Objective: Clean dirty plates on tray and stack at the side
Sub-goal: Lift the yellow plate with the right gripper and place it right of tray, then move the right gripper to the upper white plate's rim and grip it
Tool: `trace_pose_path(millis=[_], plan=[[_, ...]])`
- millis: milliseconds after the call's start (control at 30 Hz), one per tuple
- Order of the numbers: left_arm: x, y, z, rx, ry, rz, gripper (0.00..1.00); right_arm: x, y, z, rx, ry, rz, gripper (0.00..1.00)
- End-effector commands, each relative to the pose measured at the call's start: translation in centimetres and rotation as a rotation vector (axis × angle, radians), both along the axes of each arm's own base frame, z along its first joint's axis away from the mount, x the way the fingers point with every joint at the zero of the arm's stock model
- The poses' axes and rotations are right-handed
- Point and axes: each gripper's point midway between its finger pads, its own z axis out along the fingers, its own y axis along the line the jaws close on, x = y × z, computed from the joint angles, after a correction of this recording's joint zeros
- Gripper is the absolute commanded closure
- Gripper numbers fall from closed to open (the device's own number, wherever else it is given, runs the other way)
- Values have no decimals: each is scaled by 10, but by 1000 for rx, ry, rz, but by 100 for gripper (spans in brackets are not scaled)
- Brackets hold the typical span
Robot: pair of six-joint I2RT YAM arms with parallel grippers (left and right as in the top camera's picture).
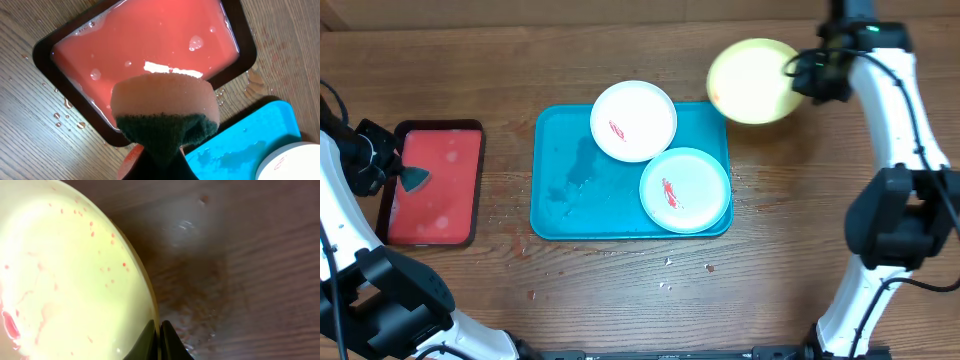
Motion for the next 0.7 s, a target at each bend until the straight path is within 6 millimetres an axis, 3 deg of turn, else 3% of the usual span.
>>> trace_pose_path(millis=[0,200,367,433,533,667], plan=[[4,-1,7,6,-27,-5,96,-11,-9,-6,92,10,-45,96],[3,-1,7,5,-27,-5,96,-17,-38,-40,95,18,-111,96],[3,-1,7,5,-26,-5,96,-13,-47,-54,82,-7,-146,94],[3,-1,7,5,-26,-5,96,-14,-42,-52,104,-6,-137,78],[3,-1,7,5,-26,-5,96,-13,-34,-36,151,-13,-121,45],[3,-1,7,5,-26,-5,96,-7,-25,-5,171,-46,-93,39]])
